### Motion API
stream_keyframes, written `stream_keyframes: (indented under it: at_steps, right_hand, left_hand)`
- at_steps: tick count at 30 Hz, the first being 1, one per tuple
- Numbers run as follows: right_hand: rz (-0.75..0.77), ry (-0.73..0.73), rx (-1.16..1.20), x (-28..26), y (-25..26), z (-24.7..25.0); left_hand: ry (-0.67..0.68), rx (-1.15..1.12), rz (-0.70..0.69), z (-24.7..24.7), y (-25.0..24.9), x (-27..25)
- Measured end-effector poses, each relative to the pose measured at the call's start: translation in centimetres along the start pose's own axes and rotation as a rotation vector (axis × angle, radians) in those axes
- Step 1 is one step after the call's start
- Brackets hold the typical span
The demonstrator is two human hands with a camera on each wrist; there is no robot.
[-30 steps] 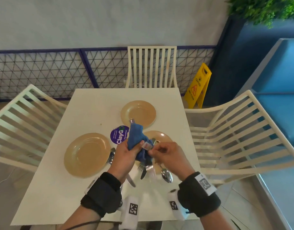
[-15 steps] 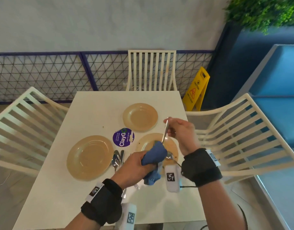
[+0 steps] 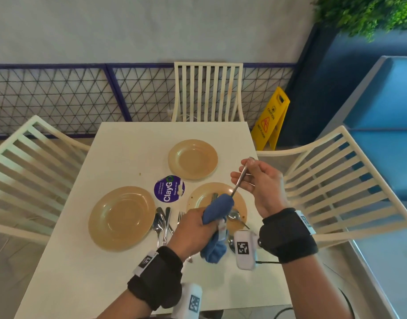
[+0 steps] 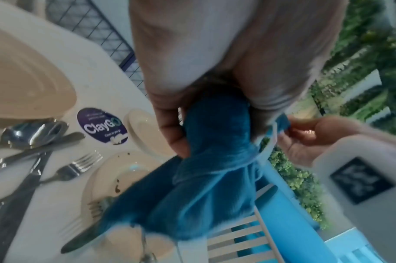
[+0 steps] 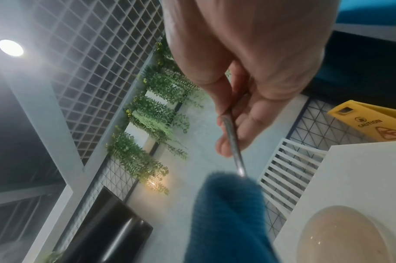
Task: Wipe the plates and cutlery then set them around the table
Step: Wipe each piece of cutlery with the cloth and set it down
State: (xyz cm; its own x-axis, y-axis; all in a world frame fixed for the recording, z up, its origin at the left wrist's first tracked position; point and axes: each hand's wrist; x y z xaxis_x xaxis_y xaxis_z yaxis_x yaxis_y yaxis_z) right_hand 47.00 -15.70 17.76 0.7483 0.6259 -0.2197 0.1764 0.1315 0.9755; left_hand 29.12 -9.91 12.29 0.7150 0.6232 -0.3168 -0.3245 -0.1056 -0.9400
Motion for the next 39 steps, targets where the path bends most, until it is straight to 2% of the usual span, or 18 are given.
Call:
stream_keyframes:
  at_steps: [1,3,7,11,16,21,23,26,28,31,34,39]
  right_hand:
    - [-0.007,0.015,-0.015,0.1,0.0,0.0]
    - [-0.030,0.013,-0.037,0.6,0.1,0.4]
    - [-0.061,-0.033,0.044,1.5,-0.9,0.9]
    - [-0.094,0.013,0.005,1.7,-2.6,-0.6]
    - [-0.109,-0.023,-0.027,3.8,-3.3,-1.5]
    - [-0.182,-0.052,-0.045,5.1,-4.8,-4.0]
    - [-0.231,-0.001,-0.127,4.6,-6.3,-5.5]
    - [-0.312,0.125,-0.226,3.2,-10.0,-8.7]
    - [-0.347,0.196,-0.350,2.6,-13.3,-10.9]
    - [-0.389,0.262,-0.514,2.2,-18.1,-13.6]
    - [-0.358,0.267,-0.708,1.9,-21.5,-15.2]
    - [-0.296,0.233,-0.915,1.7,-21.5,-16.7]
  left_hand:
    - [-0.053,0.013,0.002,0.1,0.2,0.3]
    - [-0.075,-0.008,0.009,0.2,0.5,0.5]
    - [0.049,0.056,0.002,1.1,0.3,1.1]
    - [-0.097,0.128,0.042,2.3,1.2,2.0]
    - [0.108,0.129,0.072,3.7,1.3,1.5]
    - [0.095,0.189,0.243,9.0,3.8,0.0]
    - [0.003,0.143,0.292,11.3,5.0,-0.9]
    - [-0.164,0.053,0.290,13.8,6.1,-1.7]
    - [-0.216,0.019,0.288,15.0,6.5,-2.1]
    - [-0.248,-0.003,0.308,16.4,7.1,-2.6]
    - [-0.261,-0.011,0.313,17.4,7.7,-3.1]
    - [-0.252,-0.022,0.320,18.6,8.5,-3.7]
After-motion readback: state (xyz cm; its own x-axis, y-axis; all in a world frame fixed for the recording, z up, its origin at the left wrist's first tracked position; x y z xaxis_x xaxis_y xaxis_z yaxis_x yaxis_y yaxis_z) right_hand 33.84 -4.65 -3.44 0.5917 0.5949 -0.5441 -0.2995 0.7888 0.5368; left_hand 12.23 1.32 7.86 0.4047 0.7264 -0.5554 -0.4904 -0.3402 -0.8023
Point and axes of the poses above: each hand's wrist, its own x-axis towards the middle knuckle, its own z-axis out of the back of the hand, y = z × x, and after that the axes turned 12 degrees about -x, right-handed
